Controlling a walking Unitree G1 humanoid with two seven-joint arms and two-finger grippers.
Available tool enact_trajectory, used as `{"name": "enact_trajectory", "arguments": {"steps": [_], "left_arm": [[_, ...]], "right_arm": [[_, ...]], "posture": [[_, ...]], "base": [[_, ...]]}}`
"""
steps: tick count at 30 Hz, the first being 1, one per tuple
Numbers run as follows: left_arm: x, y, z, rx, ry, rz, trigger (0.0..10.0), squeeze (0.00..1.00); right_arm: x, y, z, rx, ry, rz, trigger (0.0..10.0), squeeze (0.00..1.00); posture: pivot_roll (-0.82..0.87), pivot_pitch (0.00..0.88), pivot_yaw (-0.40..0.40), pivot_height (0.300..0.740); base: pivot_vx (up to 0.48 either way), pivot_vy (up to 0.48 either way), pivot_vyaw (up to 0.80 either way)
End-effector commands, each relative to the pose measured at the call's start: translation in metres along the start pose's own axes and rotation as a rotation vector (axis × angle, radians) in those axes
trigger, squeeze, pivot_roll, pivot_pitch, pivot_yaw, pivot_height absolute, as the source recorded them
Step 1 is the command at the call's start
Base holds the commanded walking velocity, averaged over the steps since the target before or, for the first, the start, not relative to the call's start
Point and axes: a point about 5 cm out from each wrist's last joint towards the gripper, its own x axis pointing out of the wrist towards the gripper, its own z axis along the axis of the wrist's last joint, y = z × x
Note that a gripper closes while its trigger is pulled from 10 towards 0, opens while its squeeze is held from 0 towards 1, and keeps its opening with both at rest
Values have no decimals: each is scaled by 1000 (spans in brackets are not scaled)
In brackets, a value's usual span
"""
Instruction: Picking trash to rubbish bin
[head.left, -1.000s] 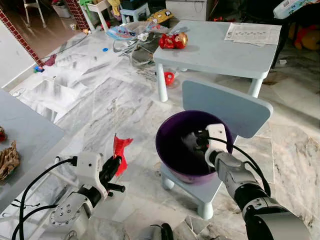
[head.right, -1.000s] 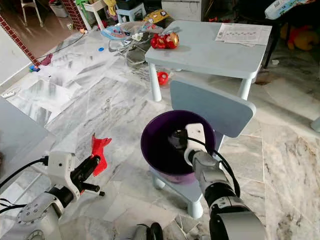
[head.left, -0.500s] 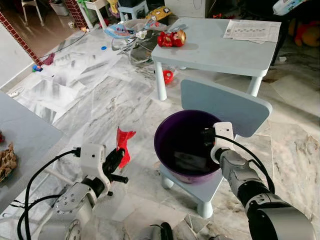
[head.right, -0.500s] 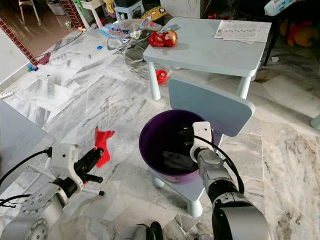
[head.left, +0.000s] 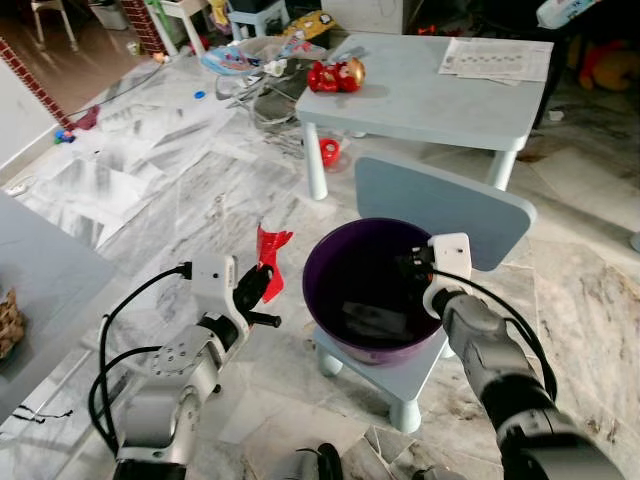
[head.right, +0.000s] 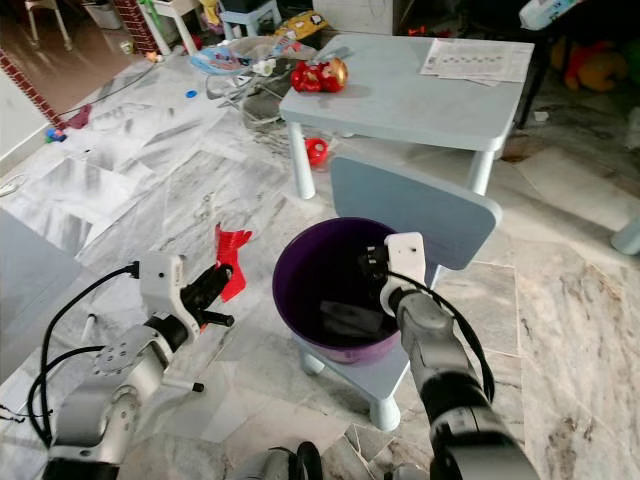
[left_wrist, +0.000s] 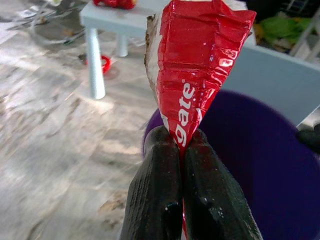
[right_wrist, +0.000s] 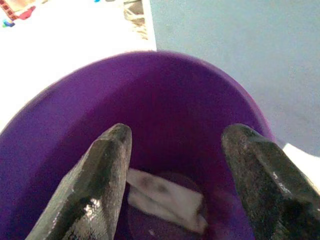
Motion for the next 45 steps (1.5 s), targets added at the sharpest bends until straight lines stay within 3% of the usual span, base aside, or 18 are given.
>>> {"name": "enact_trajectory", "arguments": {"steps": [1, 3, 6, 9, 13, 17, 19, 22, 23, 25, 26, 30, 32, 33, 34, 38, 45], "left_arm": [[7, 1, -4, 20, 6, -11, 10000, 0], [22, -4, -5, 14, -1, -39, 10000, 0], [31, -8, -5, 15, 1, -48, 10000, 0], [46, -22, -2, -1, -18, -88, 10000, 0], [65, -44, -8, -36, -15, -160, 10000, 0], [73, -51, -13, -34, 0, -186, 10000, 0], [77, -52, -15, -43, 9, -179, 10000, 0], [83, -53, -19, -72, 20, -157, 10000, 0], [85, -53, -19, -94, 16, -146, 10000, 871], [86, -54, -19, -101, 15, -146, 10000, 871], [86, -54, -20, -93, 15, -147, 10000, 1000], [88, -55, -22, -79, 23, -142, 10000, 1000], [88, -55, -22, -79, 25, -141, 10000, 1000], [88, -53, -24, -79, 30, -131, 10000, 1000], [88, -52, -25, -83, 31, -124, 10000, 1000], [87, -50, -25, -88, 31, -111, 10000, 1000], [87, -45, -26, -98, 26, -84, 10000, 1000]], "right_arm": [[-10, 6, 9, -8, -18, 13, 10000, 0], [-32, 5, 12, -6, -24, 4, 10000, 0], [-45, 6, 15, 21, -27, 5, 10000, 0], [-64, 10, 16, -15, -15, 23, 10000, 0], [-93, 34, 23, 29, -3, 161, 10000, 0], [-105, 43, 28, -25, -23, 217, 10000, 0], [-107, 41, 28, -17, -22, 213, 10000, 0], [-112, 38, 31, -83, -9, 193, 10000, 0], [-115, 43, 31, -48, 9, 261, 10000, 0], [-116, 44, 31, -39, 19, 277, 10000, 0], [-117, 46, 31, -17, 26, 290, 10000, 0], [-117, 44, 33, 53, 16, 256, 10000, 0], [-117, 43, 34, 51, 10, 247, 10000, 0], [-116, 42, 37, -56, -9, 211, 10000, 0], [-115, 43, 37, -61, -14, 201, 10000, 0], [-115, 44, 35, 12, 21, 212, 10000, 0], [-113, 43, 40, -4, -8, 187, 10000, 0]], "posture": [[-67, 130, 147, 740], [-112, 125, 149, 740], [-136, 121, 150, 740], [-194, 118, 163, 740], [-230, 122, 175, 740], [-242, 126, 180, 740], [-253, 127, 181, 740], [-262, 128, 181, 740], [-262, 128, 181, 740], [-262, 128, 181, 740], [-268, 131, 182, 740], [-268, 130, 182, 740], [-268, 130, 182, 740], [-268, 130, 182, 740], [-268, 130, 182, 740], [-268, 134, 185, 740], [-269, 132, 182, 740]], "base": [[0, 0, 0], [0, 0, 0], [0, 0, 0], [0, 0, 0], [0, 0, 0], [0, 0, 0], [0, 0, 0], [0, 0, 0], [0, 0, 0], [0, 0, 0], [0, 0, 0], [0, 0, 0], [0, 0, 0], [0, 0, 0], [0, 0, 0], [0, 0, 0], [0, 0, 0]]}}
